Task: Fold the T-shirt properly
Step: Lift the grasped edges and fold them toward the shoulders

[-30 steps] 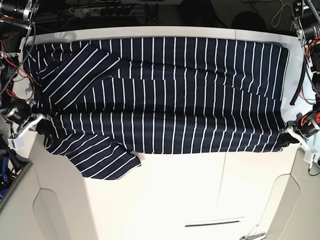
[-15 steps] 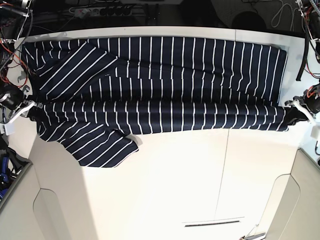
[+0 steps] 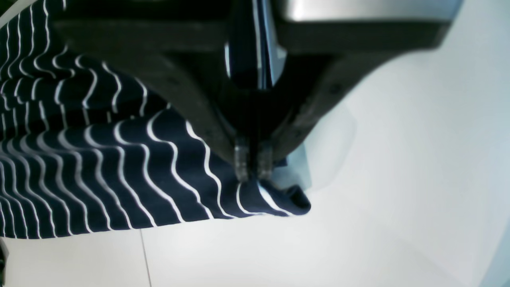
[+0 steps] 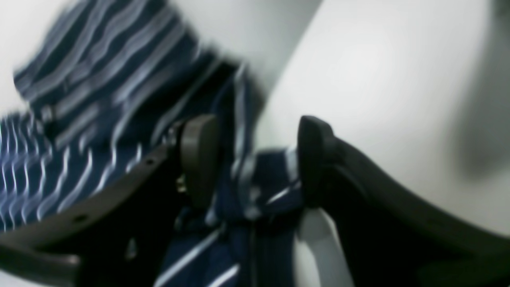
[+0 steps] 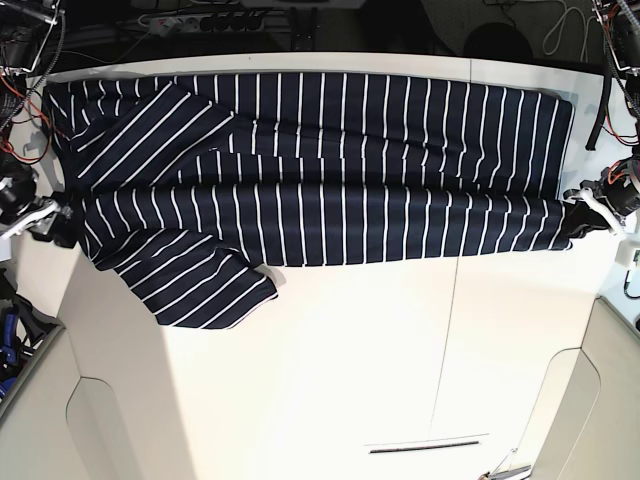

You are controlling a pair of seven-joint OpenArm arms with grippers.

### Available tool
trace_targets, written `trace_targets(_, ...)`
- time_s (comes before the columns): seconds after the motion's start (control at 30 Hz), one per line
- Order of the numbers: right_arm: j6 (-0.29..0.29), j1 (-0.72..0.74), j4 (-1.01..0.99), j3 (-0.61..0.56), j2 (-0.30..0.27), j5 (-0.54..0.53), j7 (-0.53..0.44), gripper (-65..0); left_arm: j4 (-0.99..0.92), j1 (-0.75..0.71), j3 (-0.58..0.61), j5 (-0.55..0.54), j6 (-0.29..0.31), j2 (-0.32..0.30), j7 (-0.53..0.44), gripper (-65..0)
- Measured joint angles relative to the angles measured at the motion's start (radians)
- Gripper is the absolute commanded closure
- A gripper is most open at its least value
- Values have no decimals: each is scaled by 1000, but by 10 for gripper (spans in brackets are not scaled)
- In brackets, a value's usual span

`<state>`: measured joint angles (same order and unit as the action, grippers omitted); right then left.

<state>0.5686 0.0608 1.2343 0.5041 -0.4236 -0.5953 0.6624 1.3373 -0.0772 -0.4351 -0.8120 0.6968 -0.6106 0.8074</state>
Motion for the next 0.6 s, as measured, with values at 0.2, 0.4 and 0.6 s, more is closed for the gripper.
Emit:
trace_targets(0.2,-5,29,0,45,0,26,-82,-317,0,0,-3,6,0,27,0,0)
trace_targets(0.4,-15,133,-13,42,37,79,-87,-322,0,0,-3,6,0,29,-3,0)
trace_targets(0.6,-21,240,-217,-28,39,95,-120,-322,0,0,-3,6,-1,29,-3,0)
